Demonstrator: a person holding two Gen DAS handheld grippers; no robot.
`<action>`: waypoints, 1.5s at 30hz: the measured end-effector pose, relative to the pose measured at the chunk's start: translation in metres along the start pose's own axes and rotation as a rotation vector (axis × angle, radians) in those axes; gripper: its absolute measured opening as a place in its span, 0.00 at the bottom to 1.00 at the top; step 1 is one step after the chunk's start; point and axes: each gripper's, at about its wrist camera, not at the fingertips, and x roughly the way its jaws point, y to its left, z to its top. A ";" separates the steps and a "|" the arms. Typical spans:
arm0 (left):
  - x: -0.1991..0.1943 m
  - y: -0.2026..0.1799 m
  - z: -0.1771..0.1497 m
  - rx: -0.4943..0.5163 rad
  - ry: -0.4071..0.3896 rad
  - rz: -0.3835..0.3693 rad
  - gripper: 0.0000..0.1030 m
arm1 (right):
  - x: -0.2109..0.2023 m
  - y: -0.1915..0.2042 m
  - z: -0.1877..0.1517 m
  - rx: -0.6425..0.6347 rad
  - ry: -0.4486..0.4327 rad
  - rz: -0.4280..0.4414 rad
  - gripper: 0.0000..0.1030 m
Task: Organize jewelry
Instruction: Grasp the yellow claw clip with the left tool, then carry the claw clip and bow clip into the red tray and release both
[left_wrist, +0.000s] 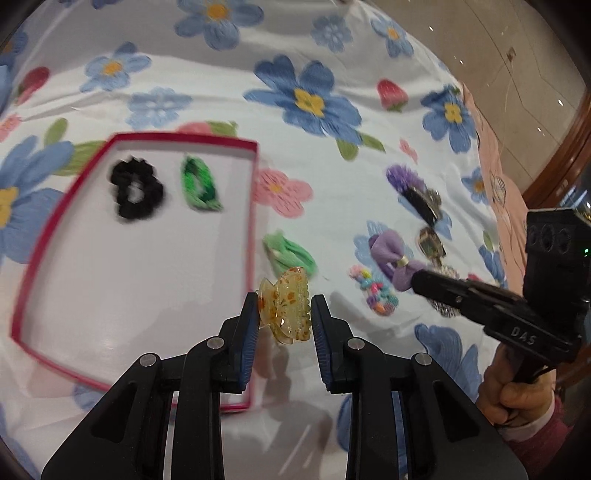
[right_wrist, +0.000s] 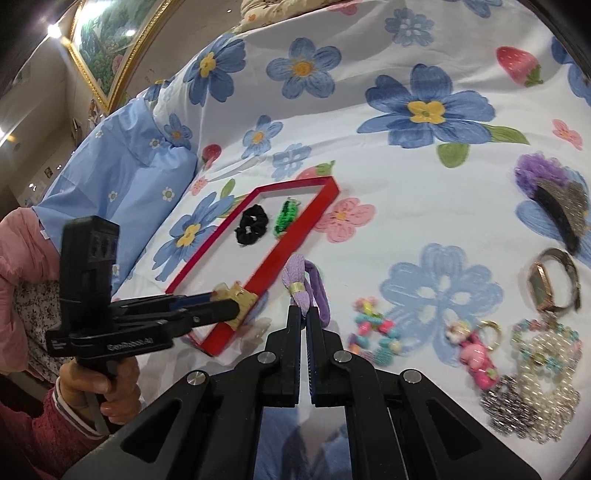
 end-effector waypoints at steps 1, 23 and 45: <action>-0.005 0.005 0.002 -0.010 -0.012 0.007 0.25 | 0.004 0.004 0.003 -0.001 0.001 0.006 0.02; -0.017 0.104 0.030 -0.139 -0.079 0.149 0.25 | 0.097 0.067 0.050 -0.079 0.047 0.035 0.03; 0.048 0.137 0.052 -0.115 0.038 0.240 0.26 | 0.191 0.068 0.069 -0.176 0.226 -0.103 0.04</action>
